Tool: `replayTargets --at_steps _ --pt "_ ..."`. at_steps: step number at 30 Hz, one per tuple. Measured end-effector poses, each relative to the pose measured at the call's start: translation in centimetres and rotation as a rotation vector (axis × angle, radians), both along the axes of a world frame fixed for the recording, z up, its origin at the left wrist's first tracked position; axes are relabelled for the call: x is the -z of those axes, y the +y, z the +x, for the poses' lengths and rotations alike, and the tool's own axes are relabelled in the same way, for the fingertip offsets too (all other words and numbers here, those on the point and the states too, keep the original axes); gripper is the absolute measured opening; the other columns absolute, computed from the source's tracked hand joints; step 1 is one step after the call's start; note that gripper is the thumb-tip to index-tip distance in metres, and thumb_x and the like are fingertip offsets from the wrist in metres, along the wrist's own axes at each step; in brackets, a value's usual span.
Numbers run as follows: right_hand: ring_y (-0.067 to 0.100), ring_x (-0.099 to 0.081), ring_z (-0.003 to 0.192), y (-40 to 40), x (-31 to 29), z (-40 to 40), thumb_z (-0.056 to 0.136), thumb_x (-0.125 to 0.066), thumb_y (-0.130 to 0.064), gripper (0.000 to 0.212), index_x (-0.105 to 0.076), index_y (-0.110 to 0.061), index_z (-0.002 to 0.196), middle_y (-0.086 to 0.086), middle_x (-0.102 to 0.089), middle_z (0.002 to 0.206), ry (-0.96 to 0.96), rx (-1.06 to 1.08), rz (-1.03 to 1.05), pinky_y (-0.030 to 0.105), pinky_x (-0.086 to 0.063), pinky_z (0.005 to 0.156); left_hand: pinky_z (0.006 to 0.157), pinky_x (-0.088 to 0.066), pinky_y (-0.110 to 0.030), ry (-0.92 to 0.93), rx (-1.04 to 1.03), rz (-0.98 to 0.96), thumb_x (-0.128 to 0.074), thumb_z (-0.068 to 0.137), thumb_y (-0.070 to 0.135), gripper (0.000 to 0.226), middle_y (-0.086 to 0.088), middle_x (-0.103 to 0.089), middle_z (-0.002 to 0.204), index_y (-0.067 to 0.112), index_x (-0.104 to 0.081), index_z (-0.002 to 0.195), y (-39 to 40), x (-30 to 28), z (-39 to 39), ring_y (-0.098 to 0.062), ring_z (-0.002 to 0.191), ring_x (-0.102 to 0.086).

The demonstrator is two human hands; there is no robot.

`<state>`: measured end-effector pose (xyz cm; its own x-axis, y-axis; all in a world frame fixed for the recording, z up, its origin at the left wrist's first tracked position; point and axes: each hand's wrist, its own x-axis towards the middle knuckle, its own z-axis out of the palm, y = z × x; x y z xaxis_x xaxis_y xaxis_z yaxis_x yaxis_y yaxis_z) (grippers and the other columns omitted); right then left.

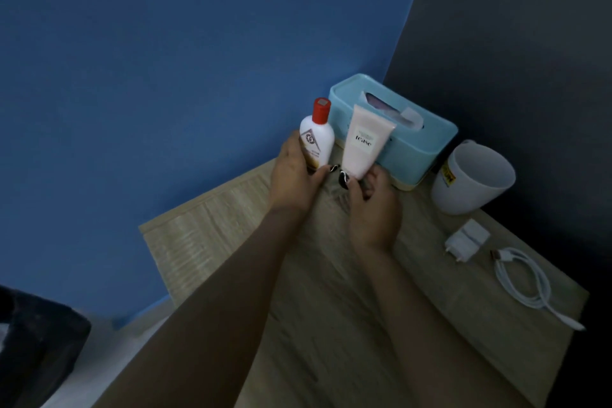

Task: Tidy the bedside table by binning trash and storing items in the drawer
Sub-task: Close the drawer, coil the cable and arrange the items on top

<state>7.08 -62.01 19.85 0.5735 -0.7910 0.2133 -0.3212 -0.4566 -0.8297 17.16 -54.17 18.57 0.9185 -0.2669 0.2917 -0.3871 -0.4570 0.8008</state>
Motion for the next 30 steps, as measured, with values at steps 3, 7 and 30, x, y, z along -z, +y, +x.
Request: replayTargets --at_steps 3,7,30 --pt "0.011 -0.064 0.102 0.14 -0.1 -0.02 0.09 -0.062 -0.03 0.035 -0.056 -0.025 0.124 -0.006 -0.07 0.114 0.019 0.009 -0.011 0.028 -0.049 0.079 0.097 -0.043 -0.03 -0.014 0.006 0.017 -0.075 0.075 0.025 0.073 -0.007 -0.054 0.13 0.011 -0.04 0.137 0.11 0.19 -0.04 -0.02 0.117 -0.052" --pt "0.011 -0.065 0.098 0.22 -0.18 -0.26 0.09 -0.063 -0.03 0.036 -0.055 -0.025 0.125 -0.005 -0.069 0.114 0.029 0.007 0.003 0.024 -0.044 0.075 0.098 -0.043 -0.03 -0.015 0.002 0.007 -0.074 0.075 0.026 0.071 -0.005 -0.055 0.129 0.012 -0.041 0.136 0.33 -0.01 -0.23 -0.019 0.117 -0.053" --pt "0.012 -0.066 0.095 0.31 -0.3 -0.24 0.091 -0.061 -0.032 0.036 -0.055 -0.02 0.125 -0.002 -0.069 0.115 0.025 0.003 -0.007 0.023 -0.042 0.073 0.094 -0.038 -0.025 0.007 -0.011 0.004 -0.074 0.074 0.026 0.07 -0.005 -0.055 0.128 0.012 -0.042 0.135 0.38 -0.26 -0.2 -0.019 0.118 -0.051"
